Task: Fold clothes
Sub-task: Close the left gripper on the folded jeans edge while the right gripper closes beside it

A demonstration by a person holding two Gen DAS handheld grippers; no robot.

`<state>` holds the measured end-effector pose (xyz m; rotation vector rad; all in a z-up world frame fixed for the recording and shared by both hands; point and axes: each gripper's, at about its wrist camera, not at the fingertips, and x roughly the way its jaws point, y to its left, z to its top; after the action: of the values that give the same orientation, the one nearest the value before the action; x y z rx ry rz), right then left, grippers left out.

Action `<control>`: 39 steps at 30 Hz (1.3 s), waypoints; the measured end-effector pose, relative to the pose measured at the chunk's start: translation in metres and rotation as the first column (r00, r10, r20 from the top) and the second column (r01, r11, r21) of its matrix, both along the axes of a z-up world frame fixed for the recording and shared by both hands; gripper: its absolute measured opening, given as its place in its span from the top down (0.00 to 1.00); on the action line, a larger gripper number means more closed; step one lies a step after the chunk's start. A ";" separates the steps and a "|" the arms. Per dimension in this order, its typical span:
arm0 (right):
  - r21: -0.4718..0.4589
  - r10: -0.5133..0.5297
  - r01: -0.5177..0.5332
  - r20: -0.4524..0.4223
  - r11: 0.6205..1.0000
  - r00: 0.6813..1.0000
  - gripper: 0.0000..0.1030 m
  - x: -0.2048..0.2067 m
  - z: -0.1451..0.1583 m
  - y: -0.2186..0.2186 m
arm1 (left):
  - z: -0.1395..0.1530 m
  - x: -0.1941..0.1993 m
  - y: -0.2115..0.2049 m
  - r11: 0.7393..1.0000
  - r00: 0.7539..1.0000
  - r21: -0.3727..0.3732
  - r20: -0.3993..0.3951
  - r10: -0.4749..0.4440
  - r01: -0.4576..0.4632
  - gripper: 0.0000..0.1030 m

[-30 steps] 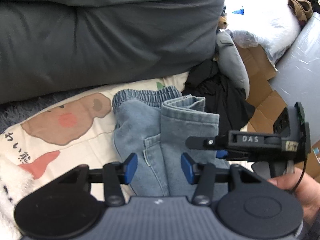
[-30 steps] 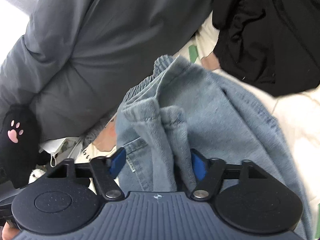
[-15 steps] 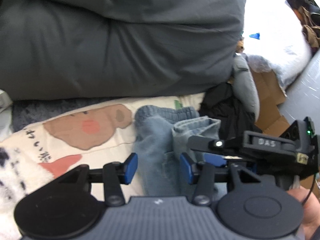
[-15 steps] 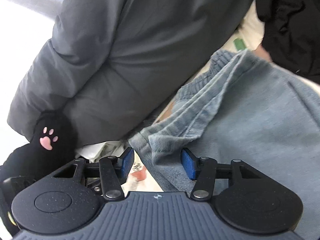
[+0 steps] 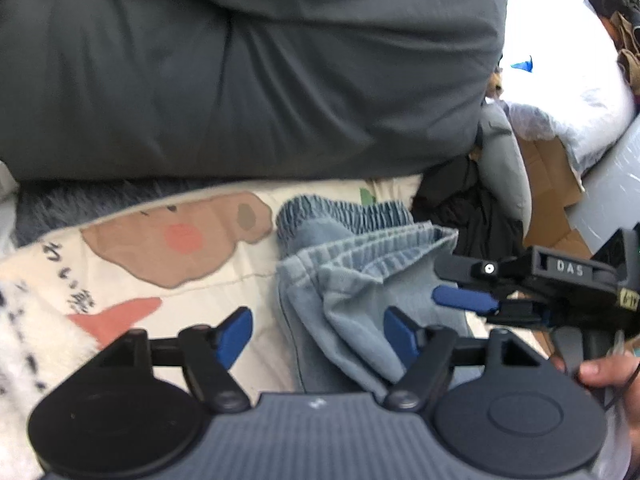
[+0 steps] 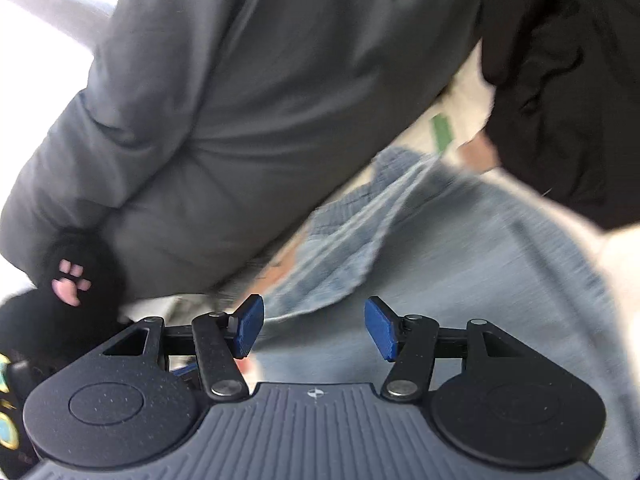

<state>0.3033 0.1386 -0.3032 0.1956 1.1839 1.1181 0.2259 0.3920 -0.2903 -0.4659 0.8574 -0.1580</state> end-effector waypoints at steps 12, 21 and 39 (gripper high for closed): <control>-0.218 0.074 -0.017 0.255 0.976 0.964 0.43 0.041 -0.002 0.001 | -0.027 0.028 -0.011 0.999 0.999 -0.031 -0.021 -0.027 0.027 0.38; -0.305 0.135 -0.020 0.360 0.952 0.923 0.44 0.064 0.004 0.026 | -0.023 0.036 0.005 0.999 1.000 -0.041 -0.011 0.010 -0.010 0.75; -0.193 0.156 -0.094 0.339 0.977 0.928 0.80 0.057 -0.011 0.047 | -0.034 0.042 0.013 0.994 0.999 -0.101 -0.007 0.039 -0.040 0.69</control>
<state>0.3606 0.1858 -0.3138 -0.2126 0.9726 1.0997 0.2675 0.4052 -0.3245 -0.5779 0.8471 -0.1644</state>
